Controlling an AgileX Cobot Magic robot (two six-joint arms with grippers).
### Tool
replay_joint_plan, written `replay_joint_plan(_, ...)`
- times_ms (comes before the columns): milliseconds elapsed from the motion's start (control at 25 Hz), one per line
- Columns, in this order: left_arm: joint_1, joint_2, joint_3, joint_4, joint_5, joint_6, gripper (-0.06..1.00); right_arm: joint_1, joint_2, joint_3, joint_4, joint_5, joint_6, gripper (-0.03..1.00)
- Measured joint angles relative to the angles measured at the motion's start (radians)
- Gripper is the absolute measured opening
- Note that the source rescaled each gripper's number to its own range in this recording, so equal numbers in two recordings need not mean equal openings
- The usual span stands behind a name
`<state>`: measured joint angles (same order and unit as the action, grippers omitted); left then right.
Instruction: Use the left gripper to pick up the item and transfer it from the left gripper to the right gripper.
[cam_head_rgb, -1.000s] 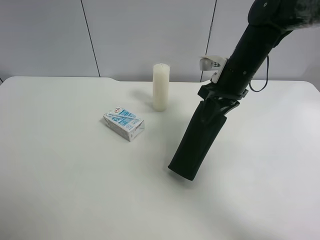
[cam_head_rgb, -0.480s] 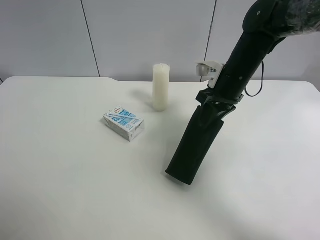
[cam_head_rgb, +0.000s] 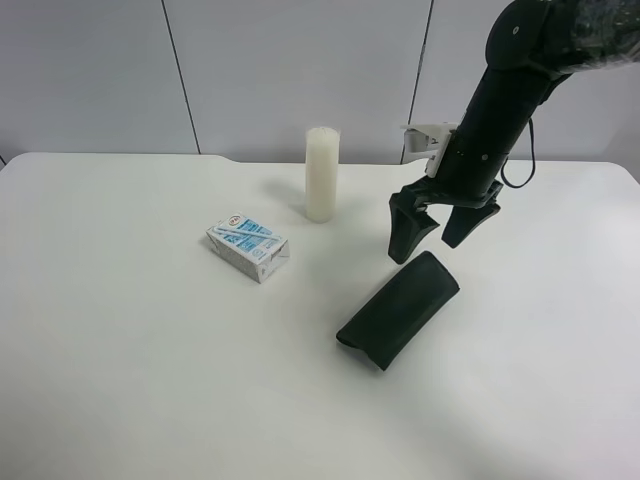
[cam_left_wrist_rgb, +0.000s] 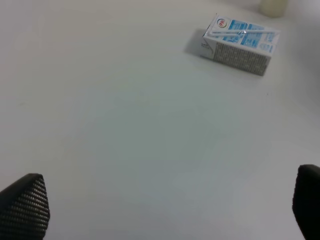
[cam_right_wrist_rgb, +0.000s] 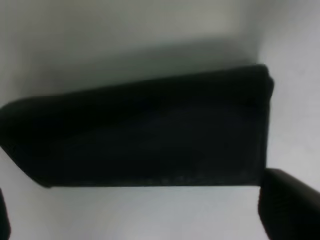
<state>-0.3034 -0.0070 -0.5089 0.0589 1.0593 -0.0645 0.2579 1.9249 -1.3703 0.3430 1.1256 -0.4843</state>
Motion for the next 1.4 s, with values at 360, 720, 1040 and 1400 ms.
replay_joint_plan(360,0.0,0.0,0.0,0.0,0.0,0.0,0.99,0.0,-0.087,-0.099,-0.047,0.069,0.055,1.0)
replay_joint_plan(720,0.0,0.0,0.0,0.0,0.0,0.0,0.99,0.001,-0.382,-0.106,-0.105,0.086,0.131,1.0)
replay_joint_plan(1040,0.0,0.0,0.0,0.0,0.0,0.0,0.99,0.001,-0.639,-0.106,-0.107,0.09,0.196,1.0)
replay_joint_plan(1400,0.0,0.0,0.0,0.0,0.0,0.0,0.99,0.001,-0.861,-0.1,-0.123,0.09,0.227,1.0)
